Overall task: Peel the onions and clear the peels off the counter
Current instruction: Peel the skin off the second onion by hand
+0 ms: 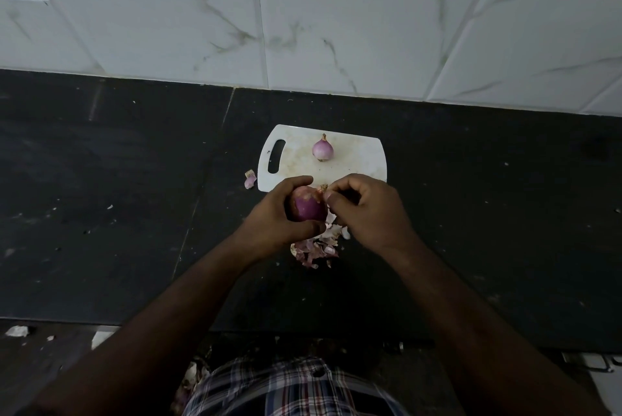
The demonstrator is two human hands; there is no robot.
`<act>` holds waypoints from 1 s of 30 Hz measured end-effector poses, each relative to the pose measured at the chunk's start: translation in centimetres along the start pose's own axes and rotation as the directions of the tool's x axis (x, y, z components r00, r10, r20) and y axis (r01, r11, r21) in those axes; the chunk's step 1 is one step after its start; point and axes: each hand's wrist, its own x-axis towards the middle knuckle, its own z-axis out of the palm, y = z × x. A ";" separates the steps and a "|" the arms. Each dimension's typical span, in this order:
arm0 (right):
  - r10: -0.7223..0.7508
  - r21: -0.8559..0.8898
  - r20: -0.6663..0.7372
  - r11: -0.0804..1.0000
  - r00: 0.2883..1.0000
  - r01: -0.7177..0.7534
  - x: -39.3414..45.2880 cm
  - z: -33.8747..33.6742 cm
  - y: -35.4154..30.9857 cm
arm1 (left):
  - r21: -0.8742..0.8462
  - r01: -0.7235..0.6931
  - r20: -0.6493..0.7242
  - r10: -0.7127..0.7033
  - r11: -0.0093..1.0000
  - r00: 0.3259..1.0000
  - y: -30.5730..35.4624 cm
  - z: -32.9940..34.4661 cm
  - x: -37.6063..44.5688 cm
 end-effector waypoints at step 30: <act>-0.074 -0.171 -0.071 0.983 0.995 0.061 0.1 1.5 1.8 | -0.446 0.112 0.087 -0.082 0.888 0.993 -1.4 -0.2 0.2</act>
